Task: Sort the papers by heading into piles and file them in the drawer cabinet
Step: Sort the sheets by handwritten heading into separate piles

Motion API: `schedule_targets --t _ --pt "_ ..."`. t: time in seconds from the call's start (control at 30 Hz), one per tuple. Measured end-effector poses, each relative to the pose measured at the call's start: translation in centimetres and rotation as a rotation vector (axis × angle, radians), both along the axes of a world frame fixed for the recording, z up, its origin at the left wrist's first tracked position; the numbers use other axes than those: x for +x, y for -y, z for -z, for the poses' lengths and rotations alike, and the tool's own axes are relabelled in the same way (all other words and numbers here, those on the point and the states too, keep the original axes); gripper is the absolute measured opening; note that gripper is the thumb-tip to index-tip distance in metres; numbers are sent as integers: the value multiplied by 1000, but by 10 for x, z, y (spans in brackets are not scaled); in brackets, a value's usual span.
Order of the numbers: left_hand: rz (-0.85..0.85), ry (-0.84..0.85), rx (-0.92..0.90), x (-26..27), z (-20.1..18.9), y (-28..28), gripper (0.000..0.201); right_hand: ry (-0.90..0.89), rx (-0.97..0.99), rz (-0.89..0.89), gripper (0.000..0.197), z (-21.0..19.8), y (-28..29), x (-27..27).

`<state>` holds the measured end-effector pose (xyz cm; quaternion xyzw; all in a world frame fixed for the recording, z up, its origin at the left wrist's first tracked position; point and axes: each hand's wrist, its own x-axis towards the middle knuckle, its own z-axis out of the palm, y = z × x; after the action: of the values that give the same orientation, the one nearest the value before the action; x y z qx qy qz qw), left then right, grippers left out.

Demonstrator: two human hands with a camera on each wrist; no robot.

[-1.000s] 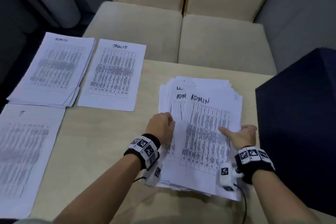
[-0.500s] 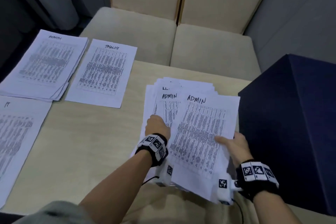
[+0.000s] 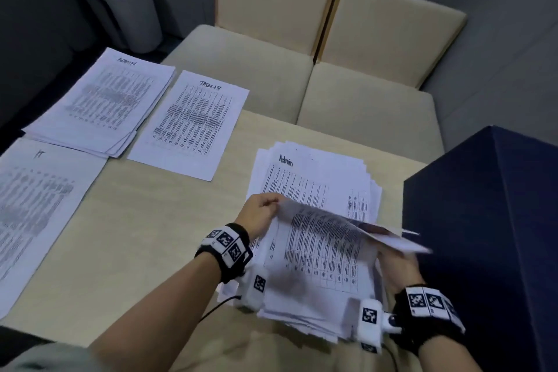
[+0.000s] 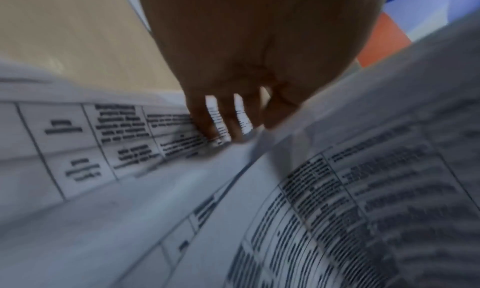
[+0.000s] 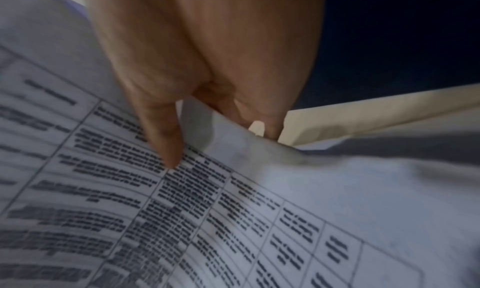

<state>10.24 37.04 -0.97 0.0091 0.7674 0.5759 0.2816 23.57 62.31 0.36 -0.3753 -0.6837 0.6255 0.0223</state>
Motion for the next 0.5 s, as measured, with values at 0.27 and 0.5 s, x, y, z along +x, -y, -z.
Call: schedule_targets --t 0.27,0.5 --pt "-97 -140 -747 -3 13 14 34 -80 -94 181 25 -14 12 -4" --pt "12 -353 -858 -14 2 40 35 -89 -288 83 25 -19 21 -17"
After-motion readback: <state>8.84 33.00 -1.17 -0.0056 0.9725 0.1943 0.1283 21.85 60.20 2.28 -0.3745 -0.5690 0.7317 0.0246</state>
